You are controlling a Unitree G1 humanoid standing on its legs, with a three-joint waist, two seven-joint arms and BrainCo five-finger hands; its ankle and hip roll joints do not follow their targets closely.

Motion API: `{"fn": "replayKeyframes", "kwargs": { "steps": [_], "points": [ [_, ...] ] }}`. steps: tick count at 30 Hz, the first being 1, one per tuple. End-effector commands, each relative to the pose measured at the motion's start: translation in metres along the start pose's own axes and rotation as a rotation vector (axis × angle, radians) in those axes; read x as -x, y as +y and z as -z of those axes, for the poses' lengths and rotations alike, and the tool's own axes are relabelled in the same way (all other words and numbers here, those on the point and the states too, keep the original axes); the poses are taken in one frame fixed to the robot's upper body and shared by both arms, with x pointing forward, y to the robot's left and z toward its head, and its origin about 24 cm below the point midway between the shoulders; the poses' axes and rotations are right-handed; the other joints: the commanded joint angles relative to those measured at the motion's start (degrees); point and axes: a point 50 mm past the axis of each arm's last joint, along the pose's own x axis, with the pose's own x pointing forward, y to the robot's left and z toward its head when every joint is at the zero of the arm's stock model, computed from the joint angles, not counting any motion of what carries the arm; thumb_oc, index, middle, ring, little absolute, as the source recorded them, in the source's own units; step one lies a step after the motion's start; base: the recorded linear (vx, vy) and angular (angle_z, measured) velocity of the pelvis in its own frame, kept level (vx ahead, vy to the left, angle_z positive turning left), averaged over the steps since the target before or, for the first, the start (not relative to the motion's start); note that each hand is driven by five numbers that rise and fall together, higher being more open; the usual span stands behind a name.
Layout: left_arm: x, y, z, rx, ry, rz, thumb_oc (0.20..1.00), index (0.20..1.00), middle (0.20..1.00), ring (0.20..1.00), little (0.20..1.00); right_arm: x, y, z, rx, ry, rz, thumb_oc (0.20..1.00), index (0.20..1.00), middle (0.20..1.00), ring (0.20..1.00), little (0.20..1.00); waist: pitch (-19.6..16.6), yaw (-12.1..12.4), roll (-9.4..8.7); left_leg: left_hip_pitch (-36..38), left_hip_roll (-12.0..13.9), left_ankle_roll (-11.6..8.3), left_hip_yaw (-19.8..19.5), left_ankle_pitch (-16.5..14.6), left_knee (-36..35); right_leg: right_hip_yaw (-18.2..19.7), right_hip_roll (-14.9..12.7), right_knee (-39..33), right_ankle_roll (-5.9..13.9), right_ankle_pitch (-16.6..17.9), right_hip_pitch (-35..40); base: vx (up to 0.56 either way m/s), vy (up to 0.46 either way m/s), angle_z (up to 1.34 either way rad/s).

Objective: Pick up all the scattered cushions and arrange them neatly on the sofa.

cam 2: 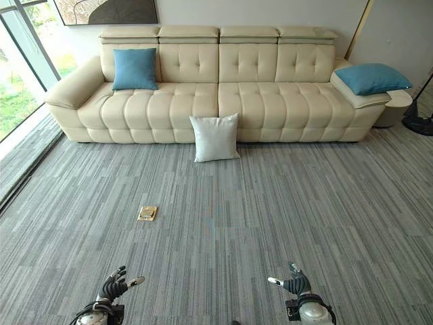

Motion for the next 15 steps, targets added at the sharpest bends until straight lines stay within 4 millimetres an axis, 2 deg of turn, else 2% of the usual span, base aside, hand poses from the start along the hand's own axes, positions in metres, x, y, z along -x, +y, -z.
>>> {"fn": "replayKeyframes", "kwargs": {
  "steps": [1,15],
  "points": [
    [-0.0083,-0.0002,-0.0190,-0.024,-0.065,0.021,1.000,1.000,1.000,1.000,1.000,-0.0070,-0.0035,-0.0210,0.014,-0.077,0.005,1.000,1.000,1.000,1.000,1.000,-0.1,-0.8,-0.82,0.3,3.1,-4.91,0.7,-3.5,-0.1,-0.8,-3.7,0.1,5.23,-8.6,2.8,0.00,0.000,0.00],
    [-0.0071,-0.0021,-0.0104,-0.009,-0.029,0.018,1.000,1.000,1.000,1.000,1.000,-0.0071,-0.0003,-0.0182,0.031,-0.064,0.000,1.000,1.000,1.000,1.000,1.000,0.2,-0.7,-0.76,0.5,3.1,-4.79,0.6,-3.7,-0.1,-0.8,-3.6,0.1,5.25,-8.8,2.9,0.00,0.000,0.00]
  ]
}}
